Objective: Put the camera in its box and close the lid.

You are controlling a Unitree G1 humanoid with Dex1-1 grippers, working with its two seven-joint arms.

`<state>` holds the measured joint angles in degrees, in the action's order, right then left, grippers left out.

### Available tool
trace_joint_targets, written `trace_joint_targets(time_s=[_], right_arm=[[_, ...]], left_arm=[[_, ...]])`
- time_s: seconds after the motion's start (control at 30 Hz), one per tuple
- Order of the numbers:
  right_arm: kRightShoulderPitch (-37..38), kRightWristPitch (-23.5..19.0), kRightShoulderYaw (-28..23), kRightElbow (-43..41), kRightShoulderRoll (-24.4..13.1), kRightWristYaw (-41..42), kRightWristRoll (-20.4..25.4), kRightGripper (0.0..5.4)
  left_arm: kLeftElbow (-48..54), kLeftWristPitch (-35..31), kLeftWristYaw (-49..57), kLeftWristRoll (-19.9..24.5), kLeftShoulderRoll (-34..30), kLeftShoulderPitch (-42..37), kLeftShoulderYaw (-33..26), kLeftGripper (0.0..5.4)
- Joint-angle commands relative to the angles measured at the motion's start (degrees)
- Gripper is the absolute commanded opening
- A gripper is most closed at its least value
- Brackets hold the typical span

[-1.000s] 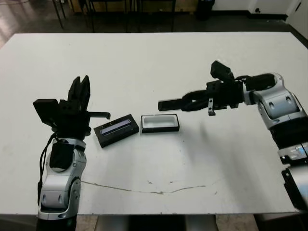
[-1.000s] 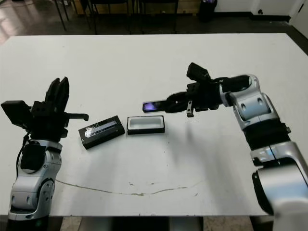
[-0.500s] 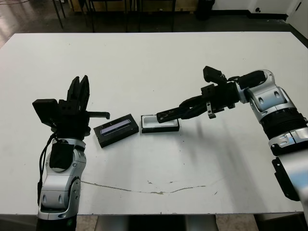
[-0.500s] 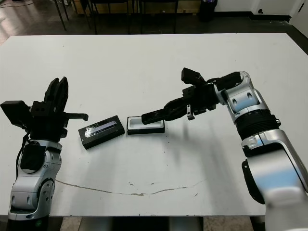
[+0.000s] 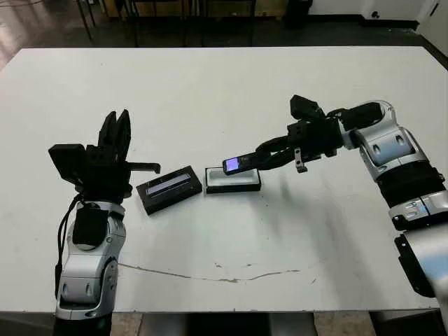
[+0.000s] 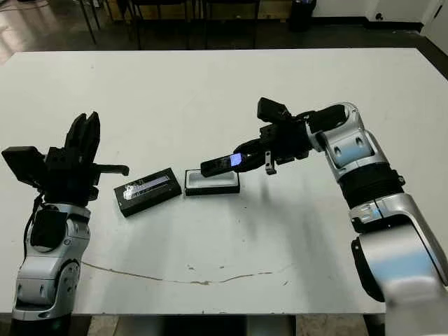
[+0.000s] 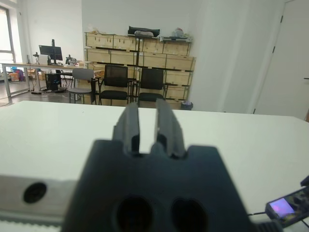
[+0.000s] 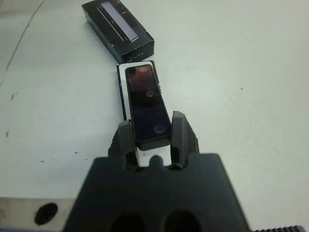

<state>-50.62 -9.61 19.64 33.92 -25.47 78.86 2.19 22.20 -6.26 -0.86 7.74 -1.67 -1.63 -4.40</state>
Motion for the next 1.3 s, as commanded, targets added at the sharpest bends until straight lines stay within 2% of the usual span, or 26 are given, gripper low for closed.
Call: trace_joint_targets(time_s=[0.03,0.33,0.83,1.07,1.3], right_arm=[[0.88,0.78,0.42,1.09,0.59,0.15,-0.75,0.0],[1.68,2.22,1.53,0.47,1.28,-1.31,-3.17,0.0],[3.57,4.89,2.17,1.52,3.02,-2.54,-4.5,0.0],[3.44,4.07,2.74,1.3,3.72,-2.59,-4.88,0.0],[3.46,1.35,3.46,-0.08,5.09,-2.93,-5.05,0.0]], left_arm=[[-0.52,-0.96,0.51,-0.37,0.13,0.68,-0.04,0.0],[-0.64,-0.62,0.45,-0.03,0.07,0.72,-0.05,0.0],[-0.6,-0.53,0.58,-0.19,0.13,0.75,0.14,0.0],[-0.7,-0.58,0.47,-0.03,0.14,0.7,0.07,0.0],[-0.62,-0.3,0.71,-0.61,0.19,0.95,0.32,0.0]])
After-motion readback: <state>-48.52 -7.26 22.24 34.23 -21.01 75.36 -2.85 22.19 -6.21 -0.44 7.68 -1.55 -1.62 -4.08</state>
